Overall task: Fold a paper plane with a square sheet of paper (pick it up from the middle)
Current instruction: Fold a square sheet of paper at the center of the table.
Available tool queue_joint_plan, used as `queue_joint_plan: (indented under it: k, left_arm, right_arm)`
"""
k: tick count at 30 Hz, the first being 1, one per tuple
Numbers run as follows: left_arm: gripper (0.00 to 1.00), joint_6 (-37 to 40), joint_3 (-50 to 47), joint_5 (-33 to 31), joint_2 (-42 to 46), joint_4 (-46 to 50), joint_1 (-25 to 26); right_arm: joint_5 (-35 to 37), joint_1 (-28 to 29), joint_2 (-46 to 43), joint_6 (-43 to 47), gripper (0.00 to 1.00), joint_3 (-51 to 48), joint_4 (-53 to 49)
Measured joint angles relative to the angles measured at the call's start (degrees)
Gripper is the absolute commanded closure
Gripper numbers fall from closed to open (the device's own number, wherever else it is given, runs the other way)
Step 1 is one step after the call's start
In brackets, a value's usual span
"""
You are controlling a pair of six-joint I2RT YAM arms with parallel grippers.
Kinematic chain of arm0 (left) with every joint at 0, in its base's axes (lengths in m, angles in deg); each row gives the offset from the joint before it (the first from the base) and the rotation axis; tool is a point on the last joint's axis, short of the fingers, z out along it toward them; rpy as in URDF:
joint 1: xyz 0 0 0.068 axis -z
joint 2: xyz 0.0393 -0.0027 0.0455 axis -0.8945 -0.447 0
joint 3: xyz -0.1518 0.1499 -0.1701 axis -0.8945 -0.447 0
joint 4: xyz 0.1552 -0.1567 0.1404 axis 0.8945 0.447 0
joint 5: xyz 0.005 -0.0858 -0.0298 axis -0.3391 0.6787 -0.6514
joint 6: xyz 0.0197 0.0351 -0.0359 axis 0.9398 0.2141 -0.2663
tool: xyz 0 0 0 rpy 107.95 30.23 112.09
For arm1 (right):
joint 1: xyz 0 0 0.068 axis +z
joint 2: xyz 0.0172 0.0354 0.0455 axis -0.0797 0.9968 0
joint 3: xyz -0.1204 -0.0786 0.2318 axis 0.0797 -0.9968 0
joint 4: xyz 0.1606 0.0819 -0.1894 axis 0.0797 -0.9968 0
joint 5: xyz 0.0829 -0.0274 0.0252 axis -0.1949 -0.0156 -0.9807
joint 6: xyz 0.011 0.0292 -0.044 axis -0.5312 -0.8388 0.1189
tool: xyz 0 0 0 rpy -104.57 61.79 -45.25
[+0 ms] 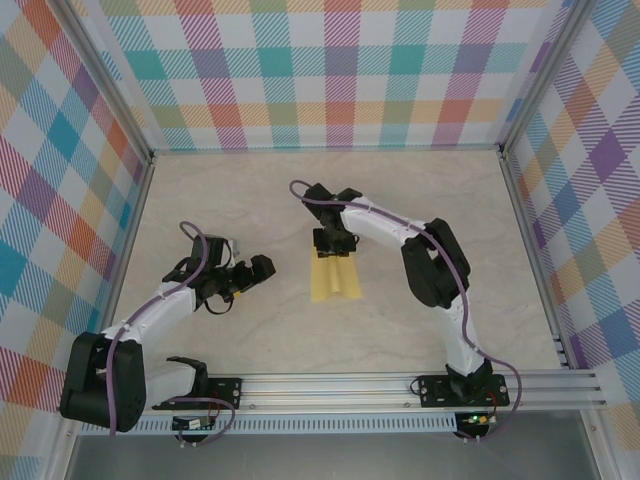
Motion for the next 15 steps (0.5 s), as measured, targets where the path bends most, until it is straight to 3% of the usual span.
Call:
queue_joint_plan:
  k: [4, 9, 15]
  left_arm:
    - [0.00, 0.0, 0.0, 0.2, 0.2, 0.0, 0.0]
    - [0.00, -0.5, 0.0, 2.6, 0.2, -0.5, 0.0]
    - [0.01, -3.2, 0.9, 7.8, -1.4, -4.0, 0.0]
  right_arm:
    - [-5.3, -0.2, -7.3, -1.2, 0.67, -5.2, 4.7]
    - [-21.2, -2.3, -16.6, -6.0, 0.64, -16.1, 20.1]
    - [-33.2, -5.5, -15.3, -11.5, 0.62, -23.7, 33.8]
